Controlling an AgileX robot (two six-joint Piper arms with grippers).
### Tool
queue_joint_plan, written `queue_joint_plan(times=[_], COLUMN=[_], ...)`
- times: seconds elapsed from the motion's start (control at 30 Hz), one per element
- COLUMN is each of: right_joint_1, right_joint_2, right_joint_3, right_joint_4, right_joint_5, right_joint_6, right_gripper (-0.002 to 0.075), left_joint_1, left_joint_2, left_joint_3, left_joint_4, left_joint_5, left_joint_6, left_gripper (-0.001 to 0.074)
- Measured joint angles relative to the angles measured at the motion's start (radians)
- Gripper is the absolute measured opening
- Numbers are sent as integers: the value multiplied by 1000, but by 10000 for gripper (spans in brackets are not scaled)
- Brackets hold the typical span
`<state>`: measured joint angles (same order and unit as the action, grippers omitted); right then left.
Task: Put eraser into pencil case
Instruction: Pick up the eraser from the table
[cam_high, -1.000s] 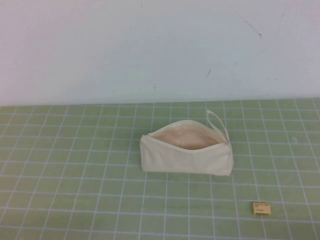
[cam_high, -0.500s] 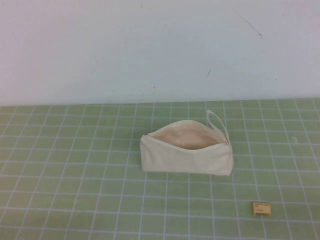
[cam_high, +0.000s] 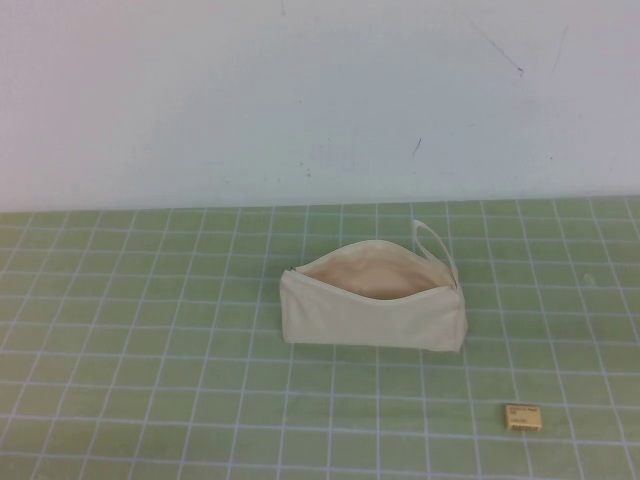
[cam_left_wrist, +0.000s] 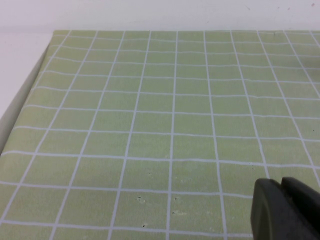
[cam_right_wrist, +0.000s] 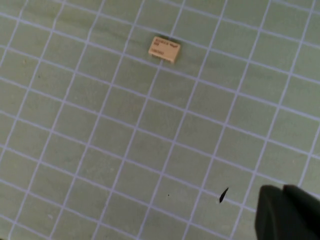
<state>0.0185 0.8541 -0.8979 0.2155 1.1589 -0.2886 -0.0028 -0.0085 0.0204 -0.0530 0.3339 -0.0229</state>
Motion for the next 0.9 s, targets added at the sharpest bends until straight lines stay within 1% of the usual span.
queue_joint_plan(times=[0.07, 0.13, 0.27, 0.4, 0.5, 0.57, 0.67, 0.8, 0.87, 0.9], right_joint_1=[0, 23, 159, 328, 431, 481, 511, 513, 506, 504], right_joint_2=[94, 180, 329, 464, 556, 612, 679, 771, 817, 839], right_joint_3=[-56, -108, -185, -235, -253, -258, -260, -260, -260, -260], right_joint_4=[2, 2, -80, -255, -370, -407, -398, -354, -330, -321], right_joint_5=[29, 38, 37, 33, 2, -36, -105, -205, -238, -253], right_joint_6=[-12, -14, 69, 241, 375, 453, 514, 575, 605, 620], right_gripper=[-1, -1, -1, -1, -1, -1, -1, 8, 50, 89], left_joint_1=[0, 0, 0, 0, 0, 0, 0, 0, 0, 0], left_joint_2=[0, 0, 0, 0, 0, 0, 0, 0, 0, 0], left_joint_3=[0, 0, 0, 0, 0, 0, 0, 0, 0, 0], left_joint_4=[0, 0, 0, 0, 0, 0, 0, 0, 0, 0], left_joint_5=[0, 0, 0, 0, 0, 0, 0, 0, 0, 0], left_joint_6=[0, 0, 0, 0, 0, 0, 0, 0, 0, 0], left_gripper=[-1, -1, -1, -1, -1, -1, -1, -1, -1, -1])
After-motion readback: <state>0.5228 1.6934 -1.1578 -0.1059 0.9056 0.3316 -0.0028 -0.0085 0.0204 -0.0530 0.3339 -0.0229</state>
